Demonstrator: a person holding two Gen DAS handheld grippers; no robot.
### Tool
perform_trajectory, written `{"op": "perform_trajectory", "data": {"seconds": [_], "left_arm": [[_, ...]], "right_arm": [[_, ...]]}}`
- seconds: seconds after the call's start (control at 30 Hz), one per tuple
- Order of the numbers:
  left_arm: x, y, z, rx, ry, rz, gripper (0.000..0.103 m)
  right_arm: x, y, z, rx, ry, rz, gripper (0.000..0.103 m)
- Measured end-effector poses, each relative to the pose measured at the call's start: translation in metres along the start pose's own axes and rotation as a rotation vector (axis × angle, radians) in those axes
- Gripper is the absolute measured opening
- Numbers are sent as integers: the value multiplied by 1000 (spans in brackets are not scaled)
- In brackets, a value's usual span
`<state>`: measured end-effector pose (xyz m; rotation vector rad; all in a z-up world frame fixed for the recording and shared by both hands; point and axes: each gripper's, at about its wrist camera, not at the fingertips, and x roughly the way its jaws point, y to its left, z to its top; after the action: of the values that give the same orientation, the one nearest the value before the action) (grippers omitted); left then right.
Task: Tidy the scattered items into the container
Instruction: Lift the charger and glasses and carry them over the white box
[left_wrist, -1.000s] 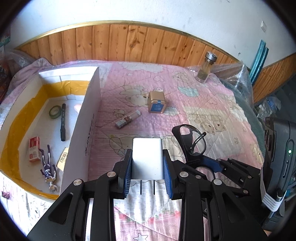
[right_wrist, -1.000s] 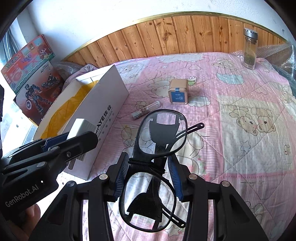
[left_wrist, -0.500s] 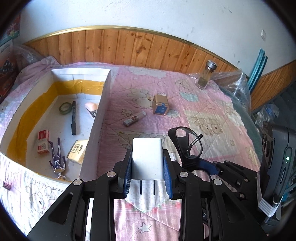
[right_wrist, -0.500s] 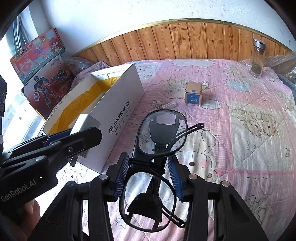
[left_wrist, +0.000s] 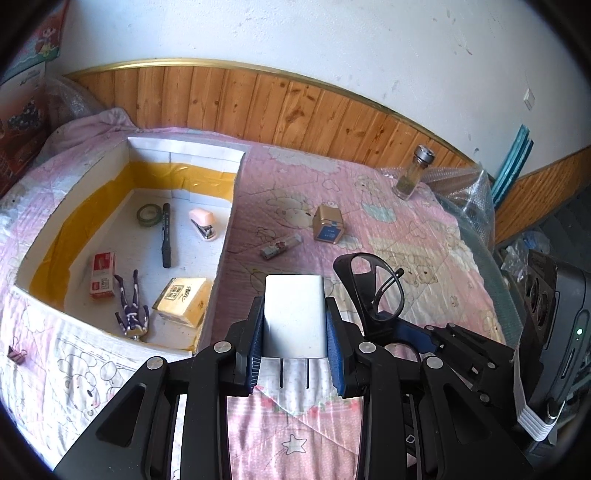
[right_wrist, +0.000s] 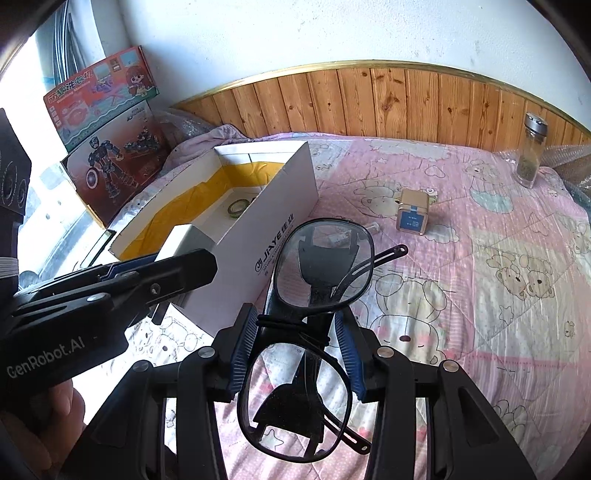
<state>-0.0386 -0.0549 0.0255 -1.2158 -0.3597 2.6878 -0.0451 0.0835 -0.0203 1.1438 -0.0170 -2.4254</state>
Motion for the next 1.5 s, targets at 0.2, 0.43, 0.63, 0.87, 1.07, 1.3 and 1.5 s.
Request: {"op": "perform_trajectory", "data": {"seconds": [0.2,0.43,0.63,0.87,1.07,1.3,1.5], "left_arm": [[-11,13,2,-32,-20,4,31],[-23,31,8,-73,-48,12,31],[-32,48,12,-107,-69,14,31],[-42,71,20,-155,-92,15,31],[-45,87,25,-186,-98,24,31],[-46,100,31,-207,-103,38,31],[-48,112,38,-226,-106,55,31]], "right_arm": [[-4,16,9,-48,-16,7,45],[-6,33,22,-102,-32,17,45],[-4,50,32,-140,-38,35,45],[-3,67,43,-179,-46,51,45],[1,80,55,-210,-50,64,45],[6,93,66,-238,-54,82,45],[10,102,75,-260,-55,99,45]]}}
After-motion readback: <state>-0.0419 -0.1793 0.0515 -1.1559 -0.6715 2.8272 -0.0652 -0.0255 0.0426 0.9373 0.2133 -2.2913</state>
